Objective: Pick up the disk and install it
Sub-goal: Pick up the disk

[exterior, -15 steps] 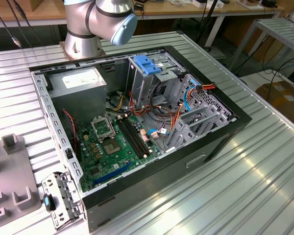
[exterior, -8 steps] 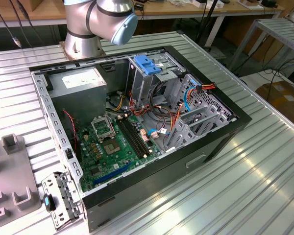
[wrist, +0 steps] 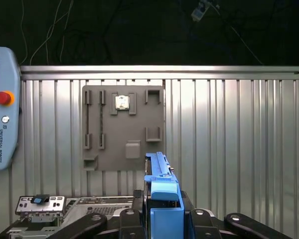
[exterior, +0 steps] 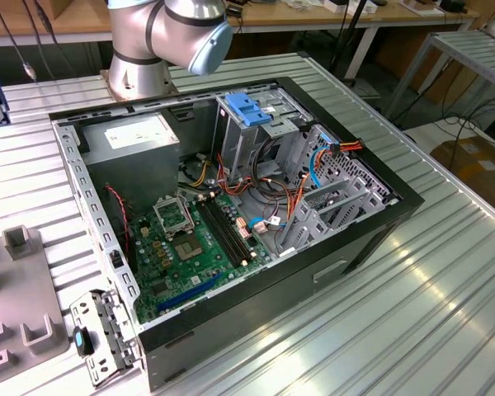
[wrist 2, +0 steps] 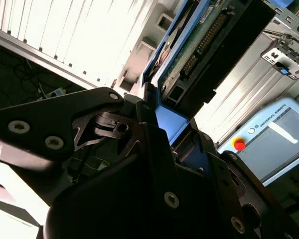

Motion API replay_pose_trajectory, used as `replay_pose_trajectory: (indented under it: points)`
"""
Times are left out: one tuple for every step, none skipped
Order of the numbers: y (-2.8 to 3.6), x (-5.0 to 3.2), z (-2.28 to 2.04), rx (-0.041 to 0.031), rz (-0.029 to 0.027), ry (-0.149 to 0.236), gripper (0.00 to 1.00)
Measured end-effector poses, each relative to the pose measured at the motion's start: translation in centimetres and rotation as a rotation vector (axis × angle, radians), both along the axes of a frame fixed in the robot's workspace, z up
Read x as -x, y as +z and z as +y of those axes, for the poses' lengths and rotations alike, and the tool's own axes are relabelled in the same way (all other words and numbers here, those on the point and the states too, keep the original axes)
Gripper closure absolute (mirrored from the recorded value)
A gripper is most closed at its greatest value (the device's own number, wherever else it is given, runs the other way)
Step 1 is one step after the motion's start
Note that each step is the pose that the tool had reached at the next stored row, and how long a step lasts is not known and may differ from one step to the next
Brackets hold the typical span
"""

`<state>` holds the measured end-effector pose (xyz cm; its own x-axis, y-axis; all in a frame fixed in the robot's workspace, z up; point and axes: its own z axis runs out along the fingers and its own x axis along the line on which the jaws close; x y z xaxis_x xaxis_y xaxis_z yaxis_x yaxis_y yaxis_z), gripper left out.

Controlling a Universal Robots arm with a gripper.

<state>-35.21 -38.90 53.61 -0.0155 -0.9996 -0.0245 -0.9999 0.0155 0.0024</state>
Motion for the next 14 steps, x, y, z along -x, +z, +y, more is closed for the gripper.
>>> replay_pose_trajectory:
  points:
    - [0.00, -0.38, 0.00, -0.0001, 0.0000, 0.000, 0.63]
    - [0.00, -0.61, 0.00, 0.0000, 0.0001, 0.000, 0.63]
    - [0.00, -0.97, 0.00, 0.0000, 0.0001, 0.000, 0.63]
    - [0.00, -1.24, 0.00, 0.0000, 0.0000, 0.000, 0.63]
    - [0.00, -1.49, 0.00, 0.0000, 0.0000, 0.000, 0.63]
    - [0.00, -1.74, 0.00, 0.0000, 0.0001, 0.000, 0.63]
    - [0.00, -2.00, 0.00, 0.0000, 0.0001, 0.000, 0.63]
    - [0.00, -2.43, 0.00, 0.0000, 0.0001, 0.000, 0.63]
    - [0.00, -2.70, 0.00, 0.0000, 0.0001, 0.000, 0.63]
    - [0.00, -2.94, 0.00, 0.0000, 0.0001, 0.000, 0.63]
    - [0.00, -3.27, 0.00, 0.0000, 0.0001, 0.000, 0.63]
    - [0.00, -3.54, 0.00, 0.0000, 0.0001, 0.000, 0.63]
    - [0.00, -3.98, 0.00, 0.0000, 0.0001, 0.000, 0.63]
    - [0.00, -4.38, 0.00, 0.0000, 0.0000, 0.000, 0.63]
